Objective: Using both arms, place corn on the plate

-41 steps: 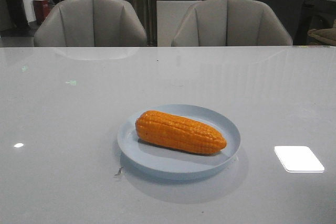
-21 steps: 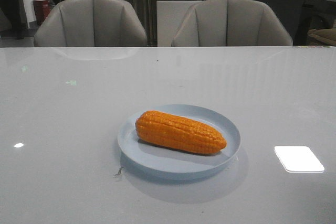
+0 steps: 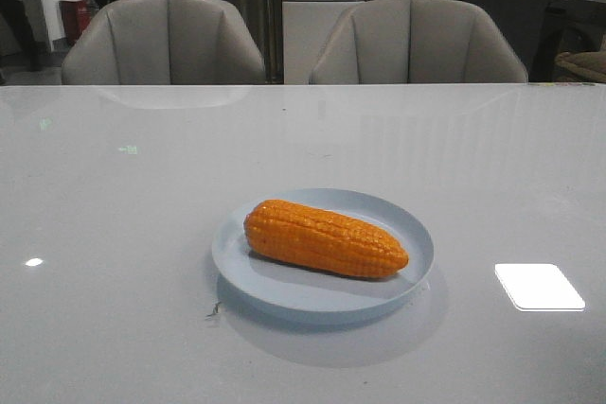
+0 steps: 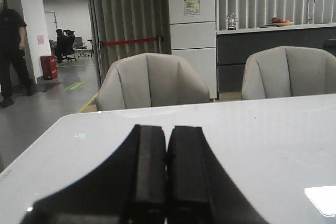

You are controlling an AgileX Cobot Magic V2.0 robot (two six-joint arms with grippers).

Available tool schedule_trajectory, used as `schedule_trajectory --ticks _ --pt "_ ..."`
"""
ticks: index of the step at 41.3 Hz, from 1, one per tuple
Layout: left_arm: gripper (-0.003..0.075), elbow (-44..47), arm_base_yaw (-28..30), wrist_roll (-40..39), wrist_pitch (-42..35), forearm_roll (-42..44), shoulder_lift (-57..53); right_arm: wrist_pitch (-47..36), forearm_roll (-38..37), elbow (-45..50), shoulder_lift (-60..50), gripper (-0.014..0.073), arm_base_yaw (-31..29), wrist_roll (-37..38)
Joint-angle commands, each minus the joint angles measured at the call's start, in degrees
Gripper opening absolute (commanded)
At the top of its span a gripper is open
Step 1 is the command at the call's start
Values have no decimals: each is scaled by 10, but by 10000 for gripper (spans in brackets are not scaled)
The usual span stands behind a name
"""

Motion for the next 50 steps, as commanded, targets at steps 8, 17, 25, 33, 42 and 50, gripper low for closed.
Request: schedule_trajectory --ticks 8,17,25,33,42,50 --pt "97 21 0 -7 -32 4 -10 -30 13 -17 0 477 -2 -3" --pt "96 21 0 -7 -31 0 -10 -29 13 -17 0 477 -2 -3" --pt "97 21 0 -7 -31 0 -10 -29 13 -17 0 477 -2 -3" --pt "96 21 0 -7 -31 0 -10 -29 13 -17 0 477 -2 -3" --pt "97 21 0 -7 -31 0 -10 -29 13 -17 0 477 -2 -3" --pt "96 21 0 -7 -31 0 -10 -39 2 -9 -26 477 0 -4"
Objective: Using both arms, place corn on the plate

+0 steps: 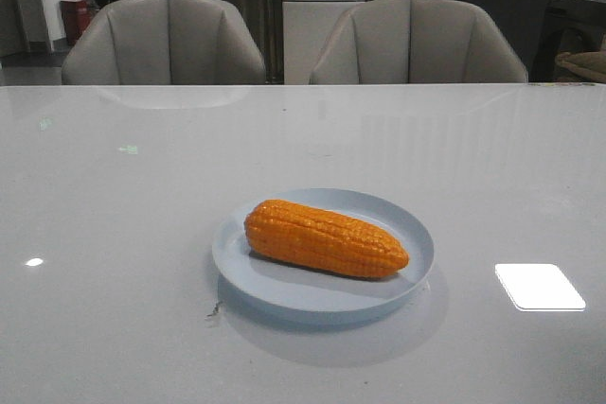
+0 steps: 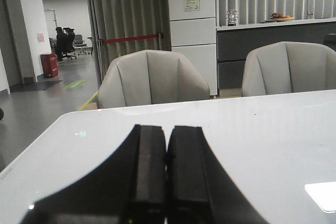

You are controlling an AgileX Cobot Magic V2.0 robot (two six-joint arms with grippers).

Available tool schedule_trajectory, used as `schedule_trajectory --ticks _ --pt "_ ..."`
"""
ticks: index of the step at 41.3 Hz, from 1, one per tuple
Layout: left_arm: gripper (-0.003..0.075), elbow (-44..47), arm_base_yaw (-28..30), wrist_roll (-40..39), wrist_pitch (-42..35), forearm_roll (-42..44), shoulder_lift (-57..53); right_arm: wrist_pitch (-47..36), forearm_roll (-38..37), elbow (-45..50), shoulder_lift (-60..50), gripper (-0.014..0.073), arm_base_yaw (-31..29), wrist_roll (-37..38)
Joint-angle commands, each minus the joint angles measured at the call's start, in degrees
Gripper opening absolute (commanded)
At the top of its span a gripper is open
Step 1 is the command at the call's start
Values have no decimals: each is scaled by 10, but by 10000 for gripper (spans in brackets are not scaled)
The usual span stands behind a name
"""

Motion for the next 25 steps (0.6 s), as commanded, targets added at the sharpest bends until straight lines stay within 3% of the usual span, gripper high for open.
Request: schedule_trajectory --ticks 1,9,20,25 --pt "96 21 0 -7 -44 -4 -10 -47 -5 -7 -21 477 0 -4" --pt "96 21 0 -7 -44 -4 -10 -133 -11 59 -89 419 51 -4" --pt "96 21 0 -7 -44 -4 -10 -330 6 171 -224 10 188 -4" --pt "96 21 0 -7 -44 -4 -10 -358 6 181 -248 35 196 -4"
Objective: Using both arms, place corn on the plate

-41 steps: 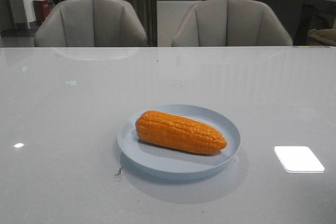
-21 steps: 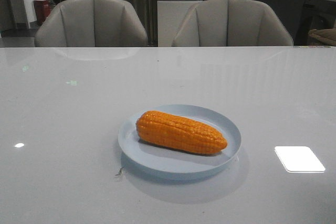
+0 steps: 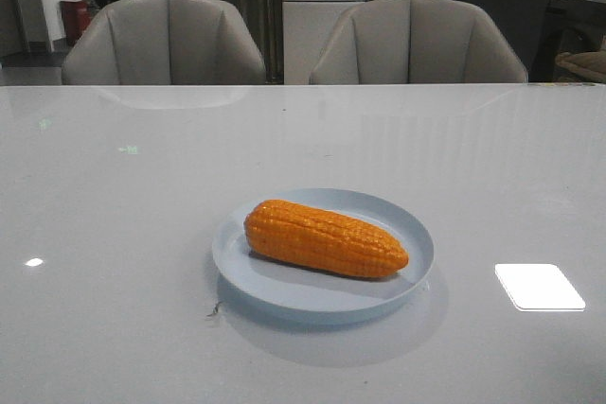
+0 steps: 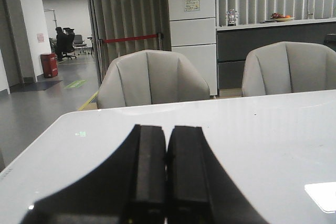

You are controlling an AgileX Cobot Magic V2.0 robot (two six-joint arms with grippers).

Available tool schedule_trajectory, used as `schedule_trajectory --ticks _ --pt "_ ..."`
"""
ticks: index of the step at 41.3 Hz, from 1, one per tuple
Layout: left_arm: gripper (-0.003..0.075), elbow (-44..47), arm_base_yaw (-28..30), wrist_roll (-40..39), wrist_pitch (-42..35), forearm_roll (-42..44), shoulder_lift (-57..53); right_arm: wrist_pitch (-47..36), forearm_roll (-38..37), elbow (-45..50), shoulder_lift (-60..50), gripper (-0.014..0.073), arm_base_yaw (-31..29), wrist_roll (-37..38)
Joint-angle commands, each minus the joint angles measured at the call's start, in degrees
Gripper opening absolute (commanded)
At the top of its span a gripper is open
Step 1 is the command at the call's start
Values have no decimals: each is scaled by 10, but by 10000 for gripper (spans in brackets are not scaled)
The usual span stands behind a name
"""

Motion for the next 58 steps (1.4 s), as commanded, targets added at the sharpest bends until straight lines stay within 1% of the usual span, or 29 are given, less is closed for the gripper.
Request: schedule_trajectory --ticks 1,6,8,10,14,17,22,26,28,31,36,58 --pt "96 21 0 -7 -44 -4 -10 -78 8 -11 -7 35 3 -4" --pt "96 21 0 -7 -44 -4 -9 -83 9 -6 -7 35 3 -1" --pt "96 21 0 -7 -44 -4 -9 -83 -13 -4 -7 35 0 18" --pt "96 21 0 -7 -44 -4 -9 -89 -57 2 -7 35 -4 66" --pt "96 21 0 -7 -44 -4 -9 -112 -153 24 -7 35 -8 221" --pt "96 21 0 -7 -44 -4 -9 -143 -176 51 -7 35 -8 267" --pt "96 21 0 -7 -44 -4 -9 -184 -173 98 -15 35 -8 267" --pt "96 21 0 -7 -44 -4 -9 -214 -173 139 -50 35 -10 267" --pt "96 21 0 -7 -44 -4 -9 -185 -173 137 -69 35 -15 267" --pt "96 21 0 -7 -44 -4 -9 -169 -170 137 -99 35 -33 267" --pt "96 21 0 -7 -44 -4 -9 -169 -164 137 -98 35 -66 267" --pt "96 21 0 -7 -44 -4 -9 -173 -164 137 -98 35 -65 267"
